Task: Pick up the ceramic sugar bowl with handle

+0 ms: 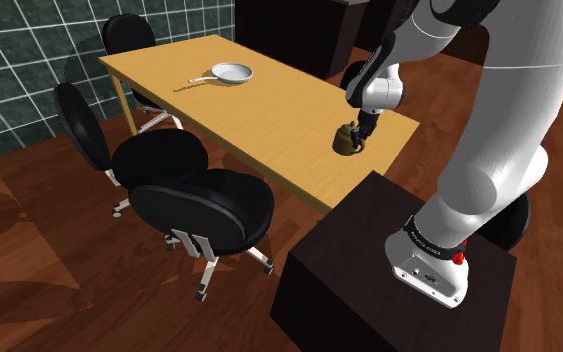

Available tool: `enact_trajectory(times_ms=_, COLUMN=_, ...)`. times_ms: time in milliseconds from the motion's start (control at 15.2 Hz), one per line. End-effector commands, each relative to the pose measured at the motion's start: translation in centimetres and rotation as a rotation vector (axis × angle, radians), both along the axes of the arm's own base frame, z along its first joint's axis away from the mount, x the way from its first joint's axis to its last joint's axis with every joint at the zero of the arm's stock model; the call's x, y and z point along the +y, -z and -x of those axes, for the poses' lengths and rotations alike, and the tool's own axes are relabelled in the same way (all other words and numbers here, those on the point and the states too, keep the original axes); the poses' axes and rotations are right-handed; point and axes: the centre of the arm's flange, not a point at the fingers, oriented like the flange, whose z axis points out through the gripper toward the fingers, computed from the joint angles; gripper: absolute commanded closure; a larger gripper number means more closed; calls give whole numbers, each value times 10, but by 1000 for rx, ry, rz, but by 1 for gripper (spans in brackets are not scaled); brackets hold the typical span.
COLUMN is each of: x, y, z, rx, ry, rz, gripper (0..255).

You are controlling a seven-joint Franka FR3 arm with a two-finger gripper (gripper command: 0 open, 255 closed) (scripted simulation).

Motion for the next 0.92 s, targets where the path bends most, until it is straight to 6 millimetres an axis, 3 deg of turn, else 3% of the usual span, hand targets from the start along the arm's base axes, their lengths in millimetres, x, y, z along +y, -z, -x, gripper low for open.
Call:
enact_trajectory(times_ms=0, x=0, y=-5, z=-1, rx=0, ry=0, rz=0, gripper=255)
enact_trajectory(times_ms=858, x=0, y=-74, z=-1, rx=0, ry=0, rz=0, gripper=255)
